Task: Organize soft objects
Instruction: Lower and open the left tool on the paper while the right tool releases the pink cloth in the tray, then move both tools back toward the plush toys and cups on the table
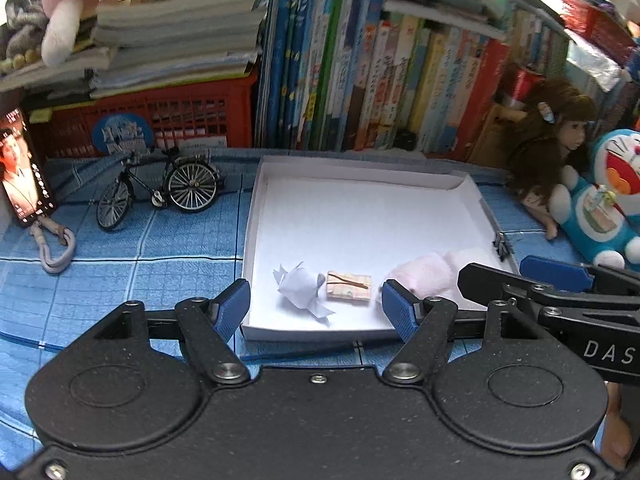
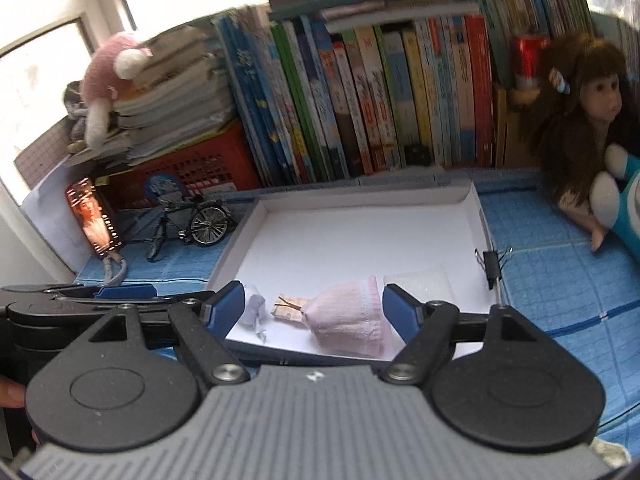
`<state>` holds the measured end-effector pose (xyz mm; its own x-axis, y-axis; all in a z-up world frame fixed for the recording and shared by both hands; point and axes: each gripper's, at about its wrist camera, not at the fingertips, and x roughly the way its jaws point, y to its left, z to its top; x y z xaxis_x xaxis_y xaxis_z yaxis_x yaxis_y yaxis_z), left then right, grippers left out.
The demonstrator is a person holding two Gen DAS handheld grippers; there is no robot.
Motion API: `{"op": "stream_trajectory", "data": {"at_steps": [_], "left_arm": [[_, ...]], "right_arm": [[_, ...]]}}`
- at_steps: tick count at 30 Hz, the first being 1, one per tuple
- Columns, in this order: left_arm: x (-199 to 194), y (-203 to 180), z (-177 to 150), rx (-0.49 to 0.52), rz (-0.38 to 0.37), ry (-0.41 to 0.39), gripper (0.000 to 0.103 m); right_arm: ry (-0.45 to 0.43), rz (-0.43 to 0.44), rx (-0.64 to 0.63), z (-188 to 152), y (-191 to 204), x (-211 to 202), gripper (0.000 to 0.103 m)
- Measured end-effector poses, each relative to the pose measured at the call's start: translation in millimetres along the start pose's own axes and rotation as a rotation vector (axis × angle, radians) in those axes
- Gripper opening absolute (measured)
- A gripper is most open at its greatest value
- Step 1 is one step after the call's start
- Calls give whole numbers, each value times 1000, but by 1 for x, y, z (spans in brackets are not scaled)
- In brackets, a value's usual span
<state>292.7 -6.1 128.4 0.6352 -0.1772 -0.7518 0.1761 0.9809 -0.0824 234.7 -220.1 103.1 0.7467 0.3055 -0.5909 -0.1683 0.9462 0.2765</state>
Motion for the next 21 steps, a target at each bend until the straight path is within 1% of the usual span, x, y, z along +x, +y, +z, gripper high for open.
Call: {"op": "stream_trajectory", "data": {"at_steps": [4,11,16,21], "left_arm": [[-25,-3,-11,5,-29,-62,74],[-62,-4,-40,1,-92,-135,75],[-80,0,-61,3,-100,-171,76],[-96,3,-86,13,-106,-209,77]], "right_arm": [[-45,30,-26,-7,2,-23,88],[-86,95,-55,-24,4,-53,88],[-125,117,-78,-39,4,-74,88],[-169,120,-113,-60,4,-90,89]]}}
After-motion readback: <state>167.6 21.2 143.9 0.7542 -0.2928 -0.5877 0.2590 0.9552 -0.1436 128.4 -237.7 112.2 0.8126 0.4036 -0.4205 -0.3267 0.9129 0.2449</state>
